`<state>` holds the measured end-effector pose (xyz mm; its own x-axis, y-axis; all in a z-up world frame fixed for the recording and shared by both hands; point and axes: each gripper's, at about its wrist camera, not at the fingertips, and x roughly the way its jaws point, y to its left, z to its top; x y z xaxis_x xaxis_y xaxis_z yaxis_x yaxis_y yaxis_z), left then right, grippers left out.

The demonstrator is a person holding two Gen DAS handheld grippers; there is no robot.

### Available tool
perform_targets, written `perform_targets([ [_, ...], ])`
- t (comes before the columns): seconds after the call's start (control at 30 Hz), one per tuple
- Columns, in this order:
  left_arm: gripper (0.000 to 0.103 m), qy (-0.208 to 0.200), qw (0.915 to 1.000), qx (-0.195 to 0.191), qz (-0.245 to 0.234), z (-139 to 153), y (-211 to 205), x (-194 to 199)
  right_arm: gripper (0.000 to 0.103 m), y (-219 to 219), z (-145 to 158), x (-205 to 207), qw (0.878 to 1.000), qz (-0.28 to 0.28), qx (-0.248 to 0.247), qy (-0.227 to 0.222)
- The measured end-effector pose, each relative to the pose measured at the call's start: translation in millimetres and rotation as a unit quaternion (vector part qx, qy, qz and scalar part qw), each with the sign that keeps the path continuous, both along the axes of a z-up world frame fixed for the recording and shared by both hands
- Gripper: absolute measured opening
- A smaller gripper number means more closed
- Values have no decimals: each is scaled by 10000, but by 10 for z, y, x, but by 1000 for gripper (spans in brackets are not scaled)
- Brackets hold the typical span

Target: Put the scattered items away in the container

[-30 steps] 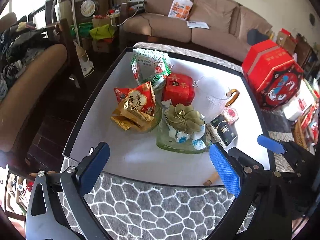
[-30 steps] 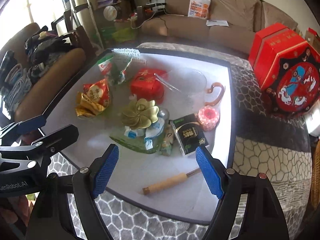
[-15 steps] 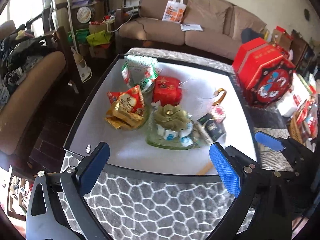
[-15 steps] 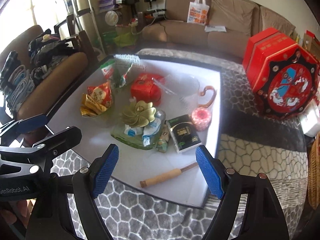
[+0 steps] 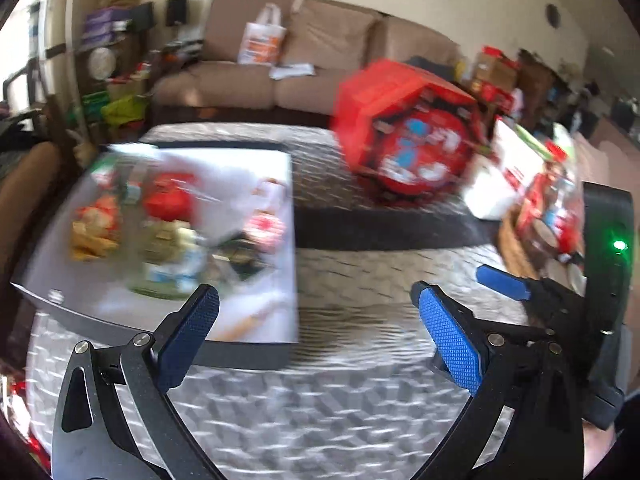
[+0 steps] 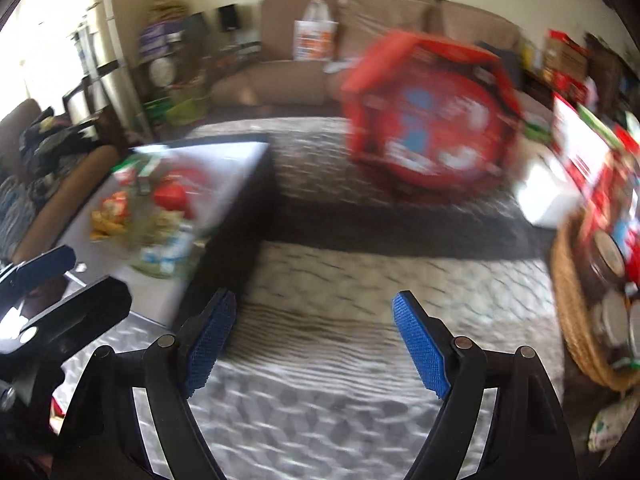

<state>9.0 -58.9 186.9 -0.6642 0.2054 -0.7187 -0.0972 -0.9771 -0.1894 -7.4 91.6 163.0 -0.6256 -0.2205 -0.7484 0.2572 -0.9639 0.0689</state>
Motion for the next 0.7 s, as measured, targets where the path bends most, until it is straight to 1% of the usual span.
perform_targets([
  [0.07,101,-60,9999,87,-86,-116,279,-16,83,283,-71,-20,9998,-168,43,-37],
  [0.13,101,-120,9998,91,-137,-246,518,-36,83,576,-174,-36,9993,-328,131,-92],
  [0.27,101,-354,9990,-65,-272,-571,922,-98,83,1034,-414,-110,9979,-580,118,-252],
  [0.33,101,-447,9985,-163,-275,-740,1059,-143,83,1219,-547,-156,9970,-671,206,-321],
  [0.4,101,-526,9981,-231,-233,-887,1137,-195,83,1347,-662,-204,9963,-726,226,-398],
  [0.5,101,-663,9974,-226,-153,-1078,1173,-282,83,1472,-789,-277,9959,-748,226,-450],
  [0.7,101,-759,9969,-218,14,-1296,1167,-475,83,1512,-965,-411,9961,-687,201,-522],
])
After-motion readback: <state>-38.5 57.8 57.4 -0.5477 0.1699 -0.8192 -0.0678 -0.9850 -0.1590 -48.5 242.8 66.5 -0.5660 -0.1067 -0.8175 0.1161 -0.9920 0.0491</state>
